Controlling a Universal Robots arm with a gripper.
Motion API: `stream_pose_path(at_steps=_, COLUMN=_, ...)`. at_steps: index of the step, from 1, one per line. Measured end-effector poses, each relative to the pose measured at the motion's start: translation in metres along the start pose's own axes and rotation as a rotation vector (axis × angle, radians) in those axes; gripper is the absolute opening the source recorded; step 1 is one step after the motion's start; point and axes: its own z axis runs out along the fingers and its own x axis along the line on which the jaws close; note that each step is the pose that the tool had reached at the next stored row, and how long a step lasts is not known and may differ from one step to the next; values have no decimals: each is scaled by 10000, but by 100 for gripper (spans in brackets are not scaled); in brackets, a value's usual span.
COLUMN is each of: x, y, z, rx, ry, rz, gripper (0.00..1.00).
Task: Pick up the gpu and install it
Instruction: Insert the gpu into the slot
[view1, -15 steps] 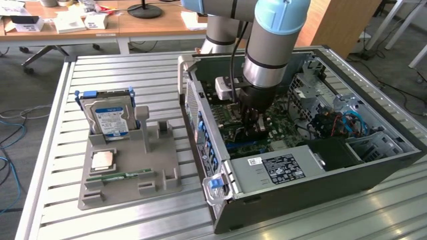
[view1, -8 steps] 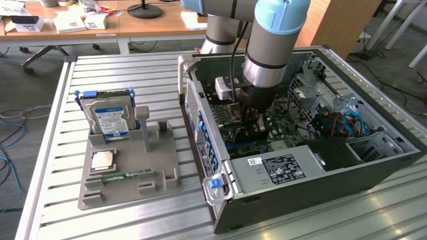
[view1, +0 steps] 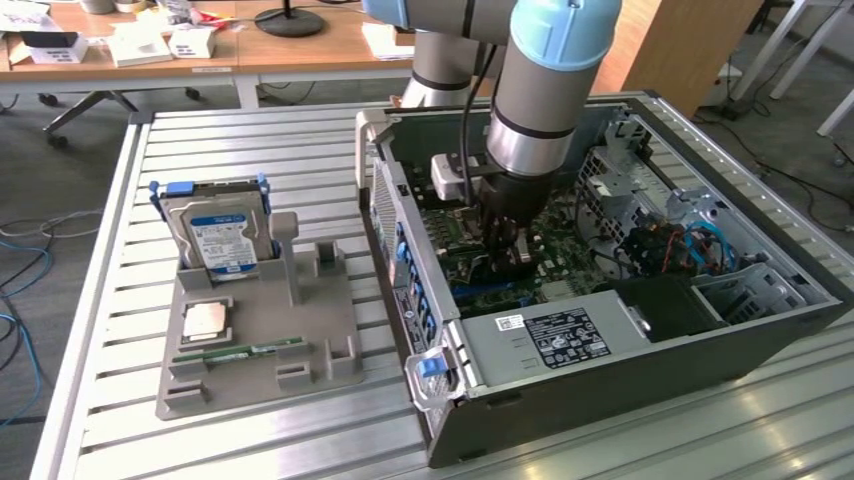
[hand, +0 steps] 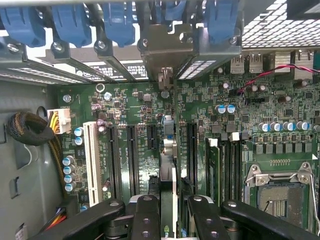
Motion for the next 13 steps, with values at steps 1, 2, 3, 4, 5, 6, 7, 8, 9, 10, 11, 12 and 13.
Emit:
stream_pose_path(at_steps=1, x=0, y=-3, z=0, rx=0, ry=2, rz=1, gripper=26)
stream_pose_path(at_steps=2, x=0, y=-4, z=-1, rx=1, ry=4, rz=2, gripper=26)
stream_pose_path(at_steps=3, x=0, y=-4, z=-2, rx=0, ry=7, rz=1, gripper=26)
stream_pose_path(at_steps=4, x=1, y=-4, z=-3, rx=-1, ry=8, rz=1, gripper=26)
stream_pose_path(at_steps=5, x=1, y=-4, z=-3, rx=-1, ry=8, rz=1, gripper=26)
stream_pose_path(at_steps=6, x=1, y=-5, z=-3, rx=-1, ry=8, rz=0, gripper=26)
stream_pose_path(at_steps=7, x=1, y=-5, z=-3, rx=-2, ry=9, rz=0, gripper=26)
stream_pose_path(at_steps=8, x=1, y=-5, z=-3, rx=-2, ry=9, rz=0, gripper=26)
stream_pose_path(at_steps=9, x=1, y=-5, z=-3, rx=-1, ry=10, rz=1, gripper=26)
stream_pose_path(at_steps=10, x=1, y=-5, z=-3, rx=-2, ry=14, rz=5, gripper=26)
stream_pose_path(at_steps=11, x=1, y=-5, z=-2, rx=-2, ry=17, rz=8, gripper=26)
stream_pose_path(at_steps=12, x=1, y=-5, z=-1, rx=-2, ry=22, rz=10, gripper=26)
stream_pose_path(at_steps=13, x=1, y=-5, z=2, rx=-2, ry=26, rz=10, gripper=26)
